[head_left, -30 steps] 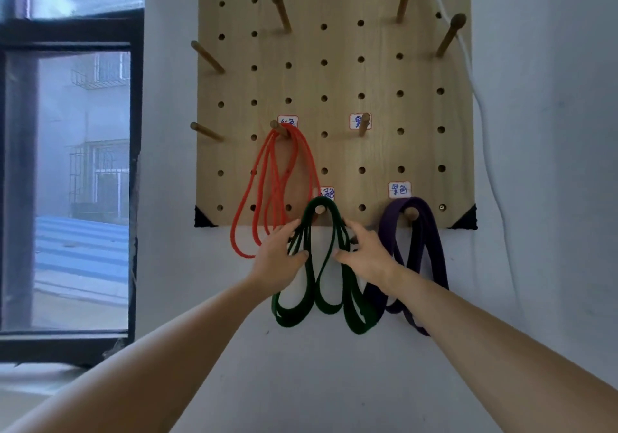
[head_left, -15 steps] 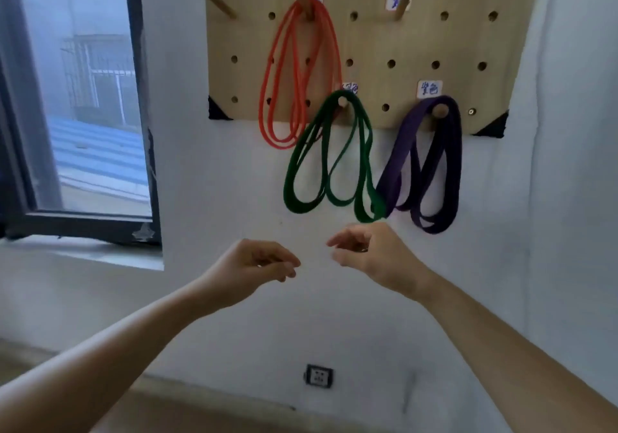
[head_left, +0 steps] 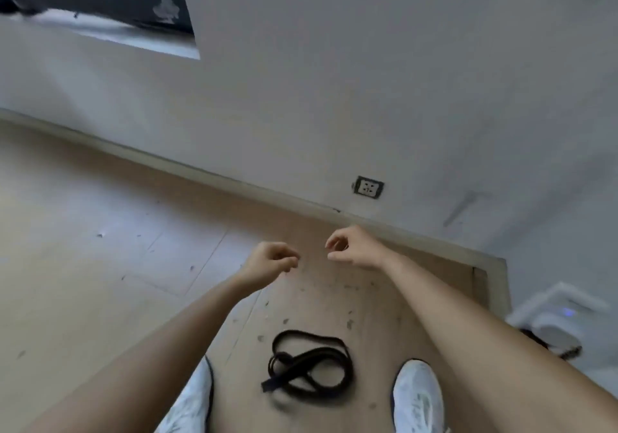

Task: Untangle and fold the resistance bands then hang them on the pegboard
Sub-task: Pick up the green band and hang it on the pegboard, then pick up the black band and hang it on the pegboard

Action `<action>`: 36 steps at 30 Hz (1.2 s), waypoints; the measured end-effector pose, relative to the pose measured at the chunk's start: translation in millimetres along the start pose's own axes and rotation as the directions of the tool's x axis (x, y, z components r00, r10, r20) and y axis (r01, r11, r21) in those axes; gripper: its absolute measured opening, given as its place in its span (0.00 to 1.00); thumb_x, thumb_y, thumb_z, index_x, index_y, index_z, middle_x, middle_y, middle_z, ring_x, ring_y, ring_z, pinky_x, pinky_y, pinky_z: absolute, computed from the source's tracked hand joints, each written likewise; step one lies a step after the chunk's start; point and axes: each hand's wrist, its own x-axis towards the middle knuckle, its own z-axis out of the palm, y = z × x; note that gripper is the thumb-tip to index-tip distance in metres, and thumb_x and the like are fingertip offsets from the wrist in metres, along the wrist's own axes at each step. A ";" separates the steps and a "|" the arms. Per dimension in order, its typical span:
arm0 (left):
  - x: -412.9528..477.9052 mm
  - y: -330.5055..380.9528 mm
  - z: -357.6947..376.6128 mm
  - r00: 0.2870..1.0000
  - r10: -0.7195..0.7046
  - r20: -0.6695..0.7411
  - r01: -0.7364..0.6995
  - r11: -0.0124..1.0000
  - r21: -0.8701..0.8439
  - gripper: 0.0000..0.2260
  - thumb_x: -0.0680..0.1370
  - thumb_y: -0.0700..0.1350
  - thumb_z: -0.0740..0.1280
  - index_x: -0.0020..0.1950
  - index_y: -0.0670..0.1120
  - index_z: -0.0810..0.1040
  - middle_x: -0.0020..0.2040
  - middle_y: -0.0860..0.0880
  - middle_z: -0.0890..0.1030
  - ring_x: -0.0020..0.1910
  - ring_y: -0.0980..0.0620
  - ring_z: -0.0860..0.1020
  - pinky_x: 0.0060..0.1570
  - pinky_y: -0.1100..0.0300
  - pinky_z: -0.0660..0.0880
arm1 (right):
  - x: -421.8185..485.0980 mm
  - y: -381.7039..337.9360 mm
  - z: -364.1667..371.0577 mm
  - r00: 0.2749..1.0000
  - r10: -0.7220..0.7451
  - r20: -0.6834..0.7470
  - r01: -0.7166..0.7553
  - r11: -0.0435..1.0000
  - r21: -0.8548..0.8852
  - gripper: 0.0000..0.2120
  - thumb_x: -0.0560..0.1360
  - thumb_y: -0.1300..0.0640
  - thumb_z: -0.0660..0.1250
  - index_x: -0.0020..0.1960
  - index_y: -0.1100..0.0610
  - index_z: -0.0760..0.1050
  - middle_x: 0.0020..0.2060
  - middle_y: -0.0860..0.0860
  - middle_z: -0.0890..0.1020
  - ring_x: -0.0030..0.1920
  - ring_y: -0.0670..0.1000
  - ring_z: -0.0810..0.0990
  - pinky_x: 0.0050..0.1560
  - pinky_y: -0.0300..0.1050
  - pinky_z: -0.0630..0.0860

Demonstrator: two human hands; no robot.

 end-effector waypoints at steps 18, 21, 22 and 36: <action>-62.3 -204.9 149.6 0.932 -0.303 0.196 0.254 0.937 0.241 0.27 0.70 0.48 0.79 0.68 0.52 0.77 0.67 0.49 0.73 0.66 0.46 0.72 0.67 0.55 0.68 | -47.2 180.3 242.2 0.844 0.535 0.036 -0.536 0.837 0.110 0.25 0.70 0.53 0.79 0.63 0.55 0.75 0.52 0.51 0.80 0.56 0.56 0.81 0.55 0.48 0.76; -64.7 -213.1 152.1 0.952 -0.276 0.133 0.248 0.949 0.194 0.19 0.73 0.43 0.76 0.62 0.53 0.79 0.56 0.54 0.75 0.56 0.48 0.77 0.59 0.57 0.73 | -45.8 182.3 253.8 0.802 0.597 0.011 -0.586 0.782 0.212 0.20 0.71 0.57 0.78 0.60 0.57 0.77 0.45 0.49 0.80 0.49 0.54 0.80 0.48 0.44 0.74; -64.9 -215.0 151.6 0.955 -0.275 0.115 0.254 0.952 0.170 0.17 0.74 0.43 0.76 0.61 0.54 0.80 0.53 0.56 0.75 0.54 0.50 0.78 0.57 0.56 0.74 | -44.6 182.5 254.8 0.789 0.615 0.018 -0.600 0.763 0.238 0.17 0.71 0.59 0.77 0.58 0.58 0.78 0.40 0.47 0.79 0.47 0.53 0.79 0.46 0.43 0.72; -31.0 -162.3 98.8 0.958 -0.280 -0.069 0.268 0.953 -0.142 0.26 0.63 0.61 0.73 0.60 0.61 0.76 0.64 0.54 0.75 0.64 0.51 0.73 0.61 0.53 0.72 | -5.9 105.8 165.0 0.961 0.239 0.139 -0.276 0.850 0.448 0.14 0.67 0.69 0.77 0.48 0.57 0.80 0.42 0.56 0.85 0.39 0.49 0.81 0.42 0.40 0.78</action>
